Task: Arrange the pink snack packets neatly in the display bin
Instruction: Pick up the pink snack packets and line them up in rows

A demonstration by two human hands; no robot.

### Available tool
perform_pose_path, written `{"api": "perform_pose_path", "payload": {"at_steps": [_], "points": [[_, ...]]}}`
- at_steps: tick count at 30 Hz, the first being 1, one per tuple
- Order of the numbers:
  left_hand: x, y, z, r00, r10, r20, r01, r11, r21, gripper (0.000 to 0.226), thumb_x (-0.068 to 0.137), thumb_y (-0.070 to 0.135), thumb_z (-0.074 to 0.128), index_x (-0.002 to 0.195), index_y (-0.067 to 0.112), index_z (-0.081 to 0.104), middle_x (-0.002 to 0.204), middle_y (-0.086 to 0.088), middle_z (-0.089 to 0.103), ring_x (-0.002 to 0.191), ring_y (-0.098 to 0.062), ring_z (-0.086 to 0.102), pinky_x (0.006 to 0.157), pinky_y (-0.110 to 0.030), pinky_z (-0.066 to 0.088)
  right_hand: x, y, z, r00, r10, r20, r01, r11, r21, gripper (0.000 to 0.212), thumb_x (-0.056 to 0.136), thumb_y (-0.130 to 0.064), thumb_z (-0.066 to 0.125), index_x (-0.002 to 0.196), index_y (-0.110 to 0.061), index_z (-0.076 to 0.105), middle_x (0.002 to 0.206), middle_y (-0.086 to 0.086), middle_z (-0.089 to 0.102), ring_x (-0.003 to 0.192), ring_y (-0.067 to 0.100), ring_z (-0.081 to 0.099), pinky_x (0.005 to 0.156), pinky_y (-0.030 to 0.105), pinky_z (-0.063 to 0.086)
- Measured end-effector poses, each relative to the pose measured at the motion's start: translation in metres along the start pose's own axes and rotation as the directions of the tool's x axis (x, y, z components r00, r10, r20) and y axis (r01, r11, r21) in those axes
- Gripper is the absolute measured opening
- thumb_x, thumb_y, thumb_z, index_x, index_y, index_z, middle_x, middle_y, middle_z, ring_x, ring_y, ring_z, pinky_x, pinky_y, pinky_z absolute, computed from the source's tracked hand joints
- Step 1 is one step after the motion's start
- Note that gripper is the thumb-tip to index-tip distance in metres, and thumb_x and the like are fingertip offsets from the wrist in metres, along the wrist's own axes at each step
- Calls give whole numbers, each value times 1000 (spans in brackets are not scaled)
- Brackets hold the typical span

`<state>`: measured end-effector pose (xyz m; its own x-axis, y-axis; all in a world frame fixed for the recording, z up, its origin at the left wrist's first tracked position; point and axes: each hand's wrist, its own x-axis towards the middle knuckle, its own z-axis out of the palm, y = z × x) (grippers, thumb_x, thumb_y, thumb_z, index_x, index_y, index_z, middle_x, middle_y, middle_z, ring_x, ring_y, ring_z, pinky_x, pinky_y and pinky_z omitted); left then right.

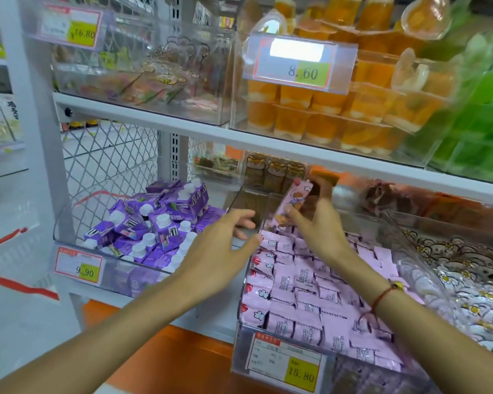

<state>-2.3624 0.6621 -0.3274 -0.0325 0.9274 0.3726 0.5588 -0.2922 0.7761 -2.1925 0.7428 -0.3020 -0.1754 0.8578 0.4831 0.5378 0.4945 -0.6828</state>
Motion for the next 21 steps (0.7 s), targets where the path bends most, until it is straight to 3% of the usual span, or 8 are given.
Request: {"api": "perform_pose_path", "payload": {"at_steps": [5, 8, 11, 13, 17, 19, 21], "points": [[0, 0, -5, 998, 35, 61, -40, 995, 93, 29, 93, 37, 53, 121, 31, 58, 109, 21, 60, 85, 8, 57, 75, -13, 45, 7, 7, 20, 995, 59, 80, -57, 998, -30, 37, 89, -18, 63, 118, -18, 41, 101, 8, 67, 90, 27, 66, 82, 50, 53], [-1, 0, -8, 997, 37, 74, -46, 992, 121, 31, 90, 47, 54, 116, 33, 62, 98, 25, 63, 81, 10, 57, 72, -13, 45, 6, 16, 20, 974, 55, 221, -28, 992, -123, 24, 90, -20, 62, 110, -14, 52, 105, 9, 66, 85, 23, 62, 76, 34, 50], [-1, 0, -12, 995, 32, 100, -45, 990, 133, 36, 85, 54, 58, 116, 36, 63, 88, 22, 65, 76, 3, 63, 77, -23, 51, 11, 24, 13, 891, 70, 448, 77, 951, -301, 27, 98, -24, 48, 116, -11, 62, 105, 4, 57, 101, 24, 54, 94, 37, 42], [-1, -1, -14, 992, 38, 122, -56, 987, 149, 38, 83, 55, 59, 117, 38, 62, 88, 16, 67, 78, -2, 65, 79, -30, 53, 15, 28, 8, 823, 131, 552, 138, 898, -418, 35, 101, -28, 38, 126, -16, 58, 124, 6, 46, 122, 27, 40, 108, 43, 28], [0, -2, -13, 993, 51, 105, -67, 984, 162, 35, 86, 53, 56, 115, 36, 63, 92, 18, 67, 82, 1, 63, 77, -29, 53, 23, 29, 4, 732, 195, 652, 276, 791, -546, 40, 102, -34, 29, 138, -31, 45, 144, 4, 30, 133, 29, 24, 110, 40, 20], [1, -2, -12, 994, 64, 86, -77, 983, 166, 31, 91, 50, 49, 113, 36, 65, 94, 19, 68, 82, 6, 61, 73, -20, 50, 30, 27, 1, 695, 207, 689, 290, 797, -531, 37, 101, -35, 32, 133, -30, 51, 143, 5, 32, 131, 26, 29, 106, 35, 24], [2, -2, -12, 994, 72, 82, -85, 982, 170, 29, 94, 47, 45, 112, 37, 66, 96, 19, 69, 75, 11, 58, 67, -13, 45, 36, 28, -2, 727, 164, 667, 190, 885, -425, 29, 100, -32, 38, 116, -25, 62, 132, 5, 45, 115, 20, 46, 94, 30, 35]]}}
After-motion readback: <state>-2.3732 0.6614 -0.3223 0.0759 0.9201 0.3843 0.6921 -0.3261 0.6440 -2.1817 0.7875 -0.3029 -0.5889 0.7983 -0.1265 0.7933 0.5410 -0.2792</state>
